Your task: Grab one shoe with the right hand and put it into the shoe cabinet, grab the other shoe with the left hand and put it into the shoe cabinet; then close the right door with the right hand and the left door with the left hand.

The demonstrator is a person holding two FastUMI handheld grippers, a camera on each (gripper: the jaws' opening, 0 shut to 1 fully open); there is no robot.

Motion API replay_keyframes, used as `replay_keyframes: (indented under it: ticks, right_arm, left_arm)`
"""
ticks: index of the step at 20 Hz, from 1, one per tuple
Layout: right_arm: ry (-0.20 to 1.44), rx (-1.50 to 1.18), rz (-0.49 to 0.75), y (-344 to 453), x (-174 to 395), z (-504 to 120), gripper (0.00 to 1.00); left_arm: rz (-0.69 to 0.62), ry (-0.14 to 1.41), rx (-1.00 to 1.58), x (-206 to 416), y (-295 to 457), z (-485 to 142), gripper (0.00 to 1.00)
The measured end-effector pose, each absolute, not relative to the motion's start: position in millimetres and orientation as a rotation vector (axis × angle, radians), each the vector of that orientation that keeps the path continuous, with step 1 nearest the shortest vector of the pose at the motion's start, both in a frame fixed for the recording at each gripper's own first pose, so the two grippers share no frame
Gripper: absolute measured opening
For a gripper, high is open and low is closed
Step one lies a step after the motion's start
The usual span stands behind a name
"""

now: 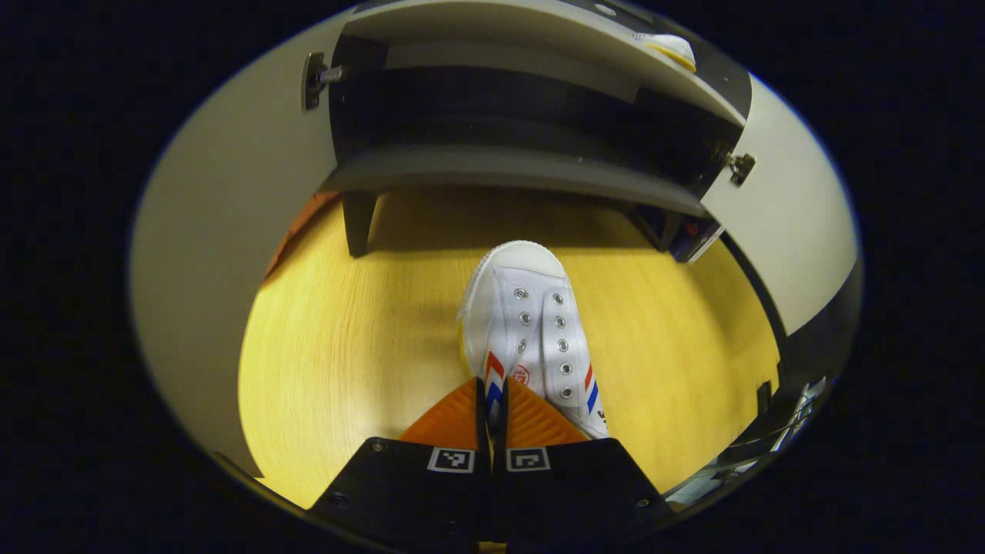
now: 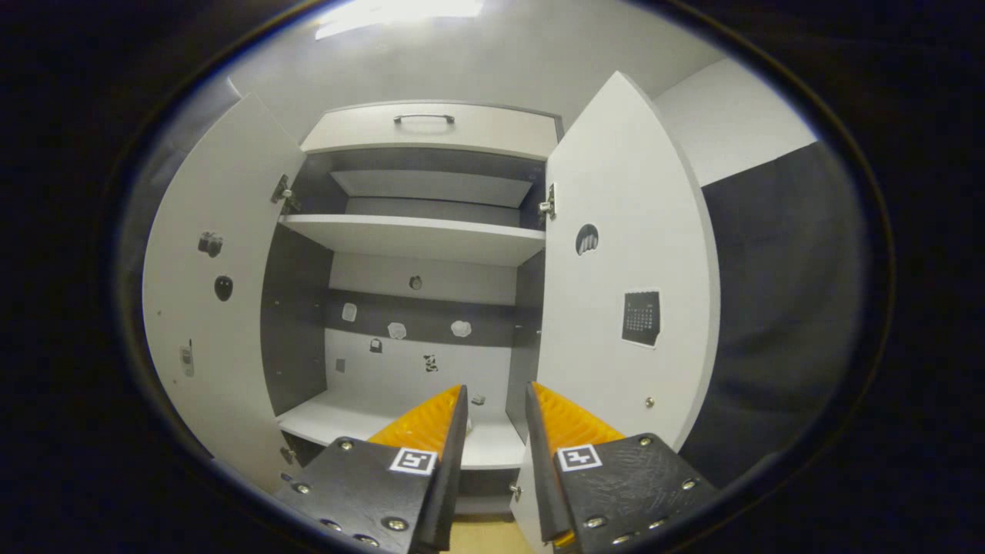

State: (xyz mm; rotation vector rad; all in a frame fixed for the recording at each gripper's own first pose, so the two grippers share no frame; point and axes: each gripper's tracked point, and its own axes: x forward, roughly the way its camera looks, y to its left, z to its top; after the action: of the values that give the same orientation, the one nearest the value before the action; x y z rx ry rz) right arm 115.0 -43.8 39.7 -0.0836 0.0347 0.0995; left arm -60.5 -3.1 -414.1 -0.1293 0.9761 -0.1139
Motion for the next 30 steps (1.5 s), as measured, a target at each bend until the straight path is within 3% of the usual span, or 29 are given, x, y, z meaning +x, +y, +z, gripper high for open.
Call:
replay_keyframes:
  ticks: [12, 17, 23, 25, 30]
  right_arm:
    - [0.013, -0.060, 0.060, -63, 94, 44, 0.42]
    - [0.001, -0.051, 0.039, -75, 85, 48, 0.43]
    - [-0.004, -0.050, -0.017, -105, 71, 53, 0.43]
    - [-0.003, -0.054, -0.041, -116, 67, 53, 0.39]
    - [-0.005, -0.045, -0.088, -140, 60, 55, 0.43]
  left_arm:
    - [-0.211, 0.492, -0.170, 41, -15, -188, 0.01]
    - [-0.167, 0.342, -0.159, 109, -9, -119, 0.00]
    - [-0.071, 0.289, -0.169, 188, 15, -100, 0.01]
    - [-0.056, 0.298, -0.170, 206, 18, -105, 0.00]
    - [-0.059, 0.363, -0.153, 227, 19, -128, 0.00]
